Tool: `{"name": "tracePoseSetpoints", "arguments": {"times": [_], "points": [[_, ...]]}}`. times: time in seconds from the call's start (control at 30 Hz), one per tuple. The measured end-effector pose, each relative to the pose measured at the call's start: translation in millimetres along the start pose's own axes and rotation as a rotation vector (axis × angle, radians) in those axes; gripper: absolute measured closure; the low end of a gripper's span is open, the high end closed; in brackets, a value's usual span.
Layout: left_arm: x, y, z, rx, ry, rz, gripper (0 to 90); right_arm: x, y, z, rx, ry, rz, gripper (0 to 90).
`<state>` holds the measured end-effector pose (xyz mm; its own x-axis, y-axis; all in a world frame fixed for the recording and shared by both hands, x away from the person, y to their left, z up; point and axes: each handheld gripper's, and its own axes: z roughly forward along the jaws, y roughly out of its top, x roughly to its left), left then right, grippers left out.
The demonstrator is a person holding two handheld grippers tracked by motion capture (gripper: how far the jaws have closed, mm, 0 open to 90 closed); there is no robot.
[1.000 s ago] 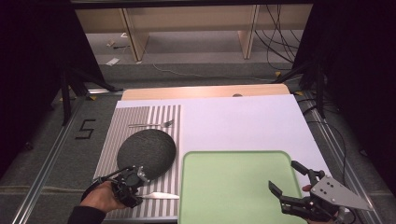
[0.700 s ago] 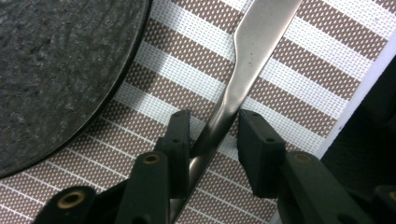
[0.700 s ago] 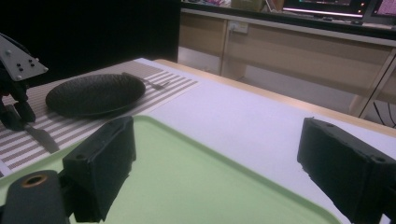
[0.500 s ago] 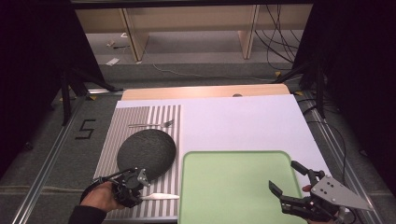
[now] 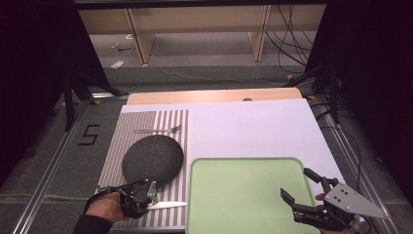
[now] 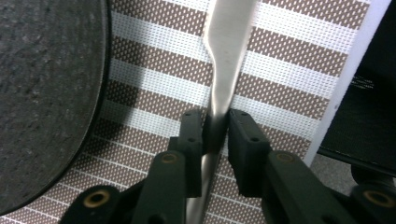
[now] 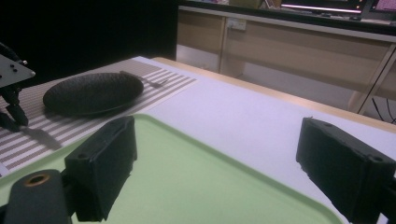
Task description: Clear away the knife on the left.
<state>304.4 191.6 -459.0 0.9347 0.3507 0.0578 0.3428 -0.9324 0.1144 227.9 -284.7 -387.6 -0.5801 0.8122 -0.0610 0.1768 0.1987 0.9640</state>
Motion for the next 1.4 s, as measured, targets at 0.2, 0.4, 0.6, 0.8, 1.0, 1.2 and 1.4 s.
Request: {"name": "tracePoseSetpoints", "arguments": {"times": [0.2, 0.4, 0.6, 0.8, 1.0, 1.2, 1.4], "points": [[2.4, -0.4, 0.0, -0.001, -0.016, -0.017, 79.4, 0.2, 0.1, 0.0, 0.001, 0.0, 0.0, 13.4], [5.0, -1.9, 0.2, -0.011, -0.034, -0.061, 79.6, 0.2, 0.1, 0.1, 0.005, -0.002, 0.0, 13.4], [7.3, -3.5, 0.0, -0.021, -0.046, -0.08, 79.6, -0.2, -0.1, 0.4, 0.007, -0.005, -0.002, 13.8], [6.5, -5.2, -5.2, -0.046, -0.043, -0.105, 79.6, -0.4, 0.1, 0.1, 0.007, -0.008, -0.002, 14.0], [7.0, -8.2, -14.6, -0.119, -0.079, -0.133, 79.7, -0.6, 0.2, 0.1, 0.006, -0.01, 0.0, 14.3], [8.2, -8.3, -26.9, -0.244, -0.146, -0.17, 80.0, -0.6, 0.0, 0.4, 0.008, -0.011, -0.002, 14.3], [8.2, -5.8, -33.5, -0.335, -0.2, -0.246, 80.0, -0.8, 0.0, 0.4, 0.007, -0.013, 0.0, 14.3]]}}
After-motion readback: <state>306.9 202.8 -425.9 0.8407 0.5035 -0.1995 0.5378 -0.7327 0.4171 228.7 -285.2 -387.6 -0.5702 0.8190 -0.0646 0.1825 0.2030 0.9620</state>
